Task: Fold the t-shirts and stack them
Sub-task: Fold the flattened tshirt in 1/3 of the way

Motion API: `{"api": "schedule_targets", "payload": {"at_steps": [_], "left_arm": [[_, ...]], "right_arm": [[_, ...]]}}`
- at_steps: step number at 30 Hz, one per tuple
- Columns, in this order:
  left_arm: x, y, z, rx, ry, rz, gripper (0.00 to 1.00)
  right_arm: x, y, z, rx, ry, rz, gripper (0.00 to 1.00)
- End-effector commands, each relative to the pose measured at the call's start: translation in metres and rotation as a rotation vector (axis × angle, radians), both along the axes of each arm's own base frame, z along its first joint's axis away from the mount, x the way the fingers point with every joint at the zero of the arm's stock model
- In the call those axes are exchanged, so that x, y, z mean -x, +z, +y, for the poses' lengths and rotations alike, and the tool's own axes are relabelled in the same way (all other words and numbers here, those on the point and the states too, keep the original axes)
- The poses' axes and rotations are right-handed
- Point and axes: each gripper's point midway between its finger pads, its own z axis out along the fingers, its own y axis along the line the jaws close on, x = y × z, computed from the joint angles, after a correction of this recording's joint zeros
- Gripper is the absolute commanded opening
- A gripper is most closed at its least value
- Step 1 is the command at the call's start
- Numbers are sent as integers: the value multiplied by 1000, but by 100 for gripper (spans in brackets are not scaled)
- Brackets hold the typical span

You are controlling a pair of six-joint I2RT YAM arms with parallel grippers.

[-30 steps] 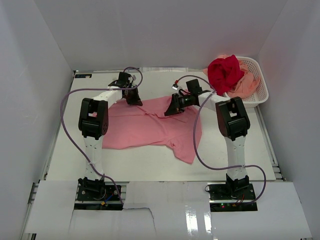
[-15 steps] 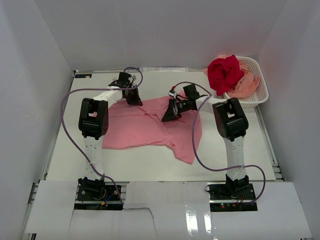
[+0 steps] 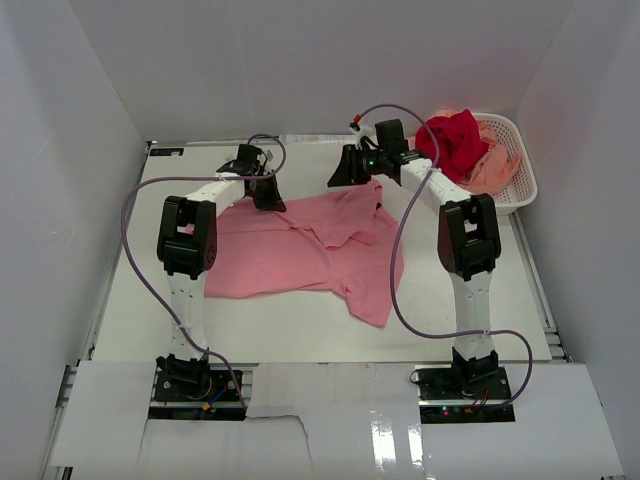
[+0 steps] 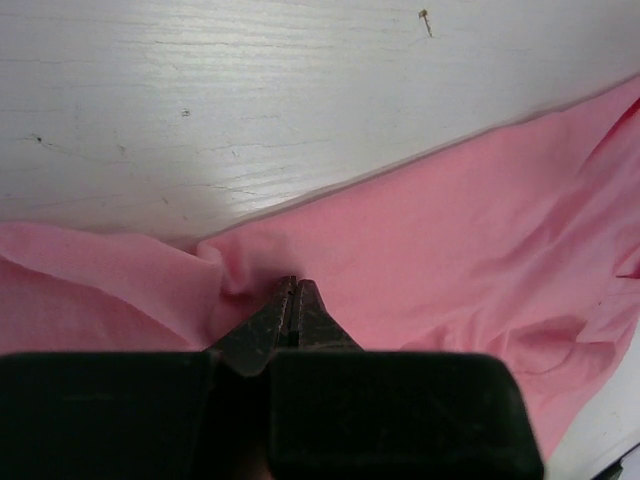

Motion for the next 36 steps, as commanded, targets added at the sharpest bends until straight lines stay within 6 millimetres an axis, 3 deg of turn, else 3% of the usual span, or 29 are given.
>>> {"api": "schedule_targets", "payload": {"at_steps": [1,6,11,13,14,17,18,20,21,23,24,26,28,32,36], "left_arm": [[-1,39,-14,66,-51,-71,0],[-6,79,-33,171,-134,-139,1],[-17,169,-45,257,-195,-312,4],[-18,200,-35,251,-181,-381,10],[-20,204,-28,236,-156,-393,13],[-22,202,7,195,-75,-382,15],[-22,183,30,168,-20,-338,15],[-15,166,53,153,40,-293,15],[-8,143,74,134,93,-241,15],[0,131,91,119,134,-215,14],[9,116,96,107,147,-184,14],[11,108,120,68,189,-179,14],[14,98,130,40,210,-155,14],[14,86,140,-6,228,-128,14],[20,59,145,-37,239,-59,13]], "right_arm": [[-40,-35,-26,206,-122,-68,38],[-67,-54,-50,343,-248,-116,38],[-68,-70,-62,409,-282,-107,39],[-68,-71,-65,420,-288,-109,39],[-67,-75,-67,434,-294,-104,39],[-69,-78,-72,457,-305,-110,39],[-69,-80,-74,462,-309,-108,39],[-70,-82,-78,473,-316,-108,38],[-70,-84,-80,481,-322,-105,37],[-71,-90,-84,499,-334,-95,35],[-72,-92,-87,505,-335,-89,32],[-71,-99,-90,514,-340,-72,23],[-70,-106,-92,523,-341,-56,16],[-69,-112,-97,537,-350,-40,14],[-70,-121,-108,563,-371,-6,14]]}}
